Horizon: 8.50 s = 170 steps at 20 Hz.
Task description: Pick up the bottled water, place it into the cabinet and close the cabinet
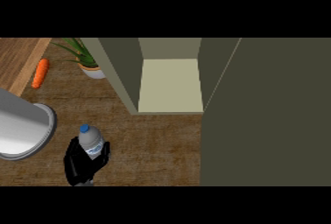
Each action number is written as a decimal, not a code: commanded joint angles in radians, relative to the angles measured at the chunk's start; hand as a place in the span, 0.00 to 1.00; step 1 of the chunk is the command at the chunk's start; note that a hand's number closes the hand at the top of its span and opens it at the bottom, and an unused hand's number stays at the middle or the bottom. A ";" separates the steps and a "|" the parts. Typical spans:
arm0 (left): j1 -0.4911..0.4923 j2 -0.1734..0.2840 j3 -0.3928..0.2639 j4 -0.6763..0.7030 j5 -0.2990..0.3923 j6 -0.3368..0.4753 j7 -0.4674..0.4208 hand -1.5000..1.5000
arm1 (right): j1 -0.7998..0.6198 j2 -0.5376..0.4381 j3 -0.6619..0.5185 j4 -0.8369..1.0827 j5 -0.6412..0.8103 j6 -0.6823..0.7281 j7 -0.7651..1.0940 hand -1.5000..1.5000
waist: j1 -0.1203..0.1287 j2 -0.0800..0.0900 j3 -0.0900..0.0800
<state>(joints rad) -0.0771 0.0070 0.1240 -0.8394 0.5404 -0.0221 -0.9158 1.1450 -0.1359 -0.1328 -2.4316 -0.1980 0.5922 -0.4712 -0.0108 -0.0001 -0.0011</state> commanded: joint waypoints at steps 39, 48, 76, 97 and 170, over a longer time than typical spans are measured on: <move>-0.397 -0.007 -0.701 -0.723 -0.170 0.733 0.724 1.00 | -0.122 0.032 0.056 -0.098 -0.064 -0.048 0.146 0.00 | -0.006 0.002 0.001; -0.636 -0.007 -0.704 -0.529 -0.118 0.887 0.721 1.00 | -0.198 -0.005 -0.058 -0.032 -0.123 -0.035 0.136 0.00 | -0.010 0.002 0.001; -0.919 -0.007 -0.452 0.213 0.068 0.708 0.431 1.00 | -0.199 -0.011 -0.131 0.005 -0.214 0.059 0.142 0.00 | -0.037 0.012 0.001; -1.150 -0.006 -0.392 0.604 -0.034 0.625 0.384 0.00 | -0.217 -0.026 -0.143 -0.033 -0.233 0.056 0.168 0.00 | -0.044 0.014 0.000; 0.351 0.506 -0.643 -1.162 0.094 0.424 0.380 0.00 | -0.635 0.066 0.940 -0.110 0.425 -0.087 0.737 1.00 | 0.047 -0.016 -0.009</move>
<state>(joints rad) 0.2251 0.4909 -0.5379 -1.9790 0.6171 0.4267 -0.5175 0.6082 -0.1364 0.5972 -2.4782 0.0500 0.5226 0.2069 0.0232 -0.0135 -0.0073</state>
